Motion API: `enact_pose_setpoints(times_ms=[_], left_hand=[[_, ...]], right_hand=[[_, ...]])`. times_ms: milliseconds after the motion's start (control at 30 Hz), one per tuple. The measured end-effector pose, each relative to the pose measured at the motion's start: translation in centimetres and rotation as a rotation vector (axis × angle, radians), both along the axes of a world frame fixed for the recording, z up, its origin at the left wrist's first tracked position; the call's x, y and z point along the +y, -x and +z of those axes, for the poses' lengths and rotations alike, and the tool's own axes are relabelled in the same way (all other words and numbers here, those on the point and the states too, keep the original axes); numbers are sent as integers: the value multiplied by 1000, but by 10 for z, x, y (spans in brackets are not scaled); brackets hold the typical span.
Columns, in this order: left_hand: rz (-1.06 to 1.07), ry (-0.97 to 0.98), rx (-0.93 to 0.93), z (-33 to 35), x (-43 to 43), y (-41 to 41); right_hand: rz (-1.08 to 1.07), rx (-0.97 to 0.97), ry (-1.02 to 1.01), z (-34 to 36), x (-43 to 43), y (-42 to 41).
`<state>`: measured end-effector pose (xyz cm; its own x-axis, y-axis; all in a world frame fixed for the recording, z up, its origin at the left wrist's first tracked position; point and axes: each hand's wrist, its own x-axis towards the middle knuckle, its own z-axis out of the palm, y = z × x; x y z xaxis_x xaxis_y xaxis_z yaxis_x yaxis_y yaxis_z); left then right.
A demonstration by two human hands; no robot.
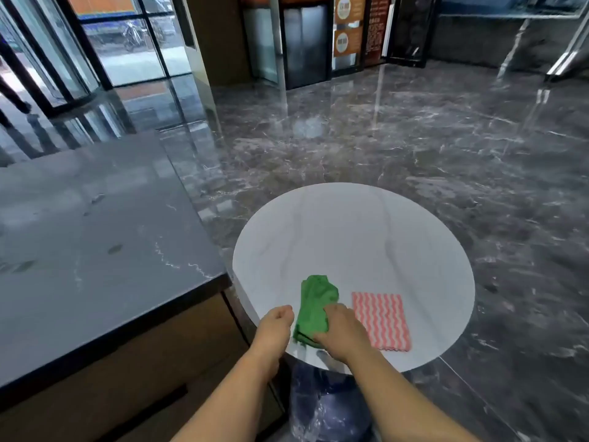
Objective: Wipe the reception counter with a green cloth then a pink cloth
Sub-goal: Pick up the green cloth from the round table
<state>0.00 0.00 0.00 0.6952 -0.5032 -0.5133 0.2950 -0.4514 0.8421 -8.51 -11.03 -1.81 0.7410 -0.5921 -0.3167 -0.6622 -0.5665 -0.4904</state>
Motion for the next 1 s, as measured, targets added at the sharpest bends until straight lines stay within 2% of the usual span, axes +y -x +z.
enact_pose_setpoints(times_ms=[67, 133, 267, 333, 433, 600, 1000], left_hand=[[32, -7, -6, -15, -11, -5], [55, -37, 11, -26, -15, -8], [117, -47, 35, -37, -21, -14], [125, -28, 43, -36, -21, -17], [124, -15, 62, -28, -22, -15], [106, 22, 64, 1, -24, -12], [78, 156, 91, 101, -6, 26]], right_hand=[[12, 11, -39, -21, -7, -15], [61, 101, -48, -43, -9, -26], [66, 168, 68, -78, -17, -39], [28, 176, 58, -78, -21, -42], [-147, 35, -159, -65, -32, -41], [-381, -240, -352, -26, -40, -31], [-426, -497, -291, 94, -32, -3]])
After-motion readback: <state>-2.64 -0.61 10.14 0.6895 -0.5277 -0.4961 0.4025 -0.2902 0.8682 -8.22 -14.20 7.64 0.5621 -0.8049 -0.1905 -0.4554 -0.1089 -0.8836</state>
